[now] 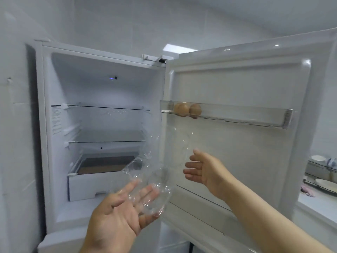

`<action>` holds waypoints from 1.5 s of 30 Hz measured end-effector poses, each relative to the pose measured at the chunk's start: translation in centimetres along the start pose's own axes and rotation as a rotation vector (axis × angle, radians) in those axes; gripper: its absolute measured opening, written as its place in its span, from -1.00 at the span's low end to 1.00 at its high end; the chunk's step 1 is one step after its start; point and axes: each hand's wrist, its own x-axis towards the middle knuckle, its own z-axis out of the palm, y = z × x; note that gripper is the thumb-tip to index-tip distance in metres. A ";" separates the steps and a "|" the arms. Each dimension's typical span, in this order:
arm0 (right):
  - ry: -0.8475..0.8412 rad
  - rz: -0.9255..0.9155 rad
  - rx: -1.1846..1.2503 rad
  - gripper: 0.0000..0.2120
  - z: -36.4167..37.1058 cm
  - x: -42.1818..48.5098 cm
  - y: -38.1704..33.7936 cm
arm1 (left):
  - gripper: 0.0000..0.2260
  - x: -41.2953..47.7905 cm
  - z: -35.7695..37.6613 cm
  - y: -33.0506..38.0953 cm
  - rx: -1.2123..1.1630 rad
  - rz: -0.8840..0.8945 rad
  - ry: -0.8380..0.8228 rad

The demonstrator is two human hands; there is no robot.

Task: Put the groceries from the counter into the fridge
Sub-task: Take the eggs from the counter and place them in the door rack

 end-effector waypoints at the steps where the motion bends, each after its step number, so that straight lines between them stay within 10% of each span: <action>1: -0.035 0.038 0.077 -0.61 -0.3 -0.7 0.1 | 0.11 -0.7 0.1 -0.4 0.006 -0.026 0.002; 11: -0.164 -0.090 0.224 -0.60 -4.6 -5.4 1.1 | 0.07 -4.6 2.2 -4.7 0.072 -0.168 0.049; 18: -0.260 -0.519 -0.332 -0.53 -6.4 -9.6 1.3 | -0.41 -4.0 5.4 -6.7 0.168 -0.168 0.084; 24: -0.266 -0.712 -0.870 -0.41 -7.3 -12.5 1.4 | -0.45 -2.8 6.0 -7.9 0.152 -0.193 0.061; 45: -0.062 -0.792 -1.310 -0.33 -3.1 -10.8 3.3 | -0.64 1.3 4.3 -4.6 0.430 0.006 0.201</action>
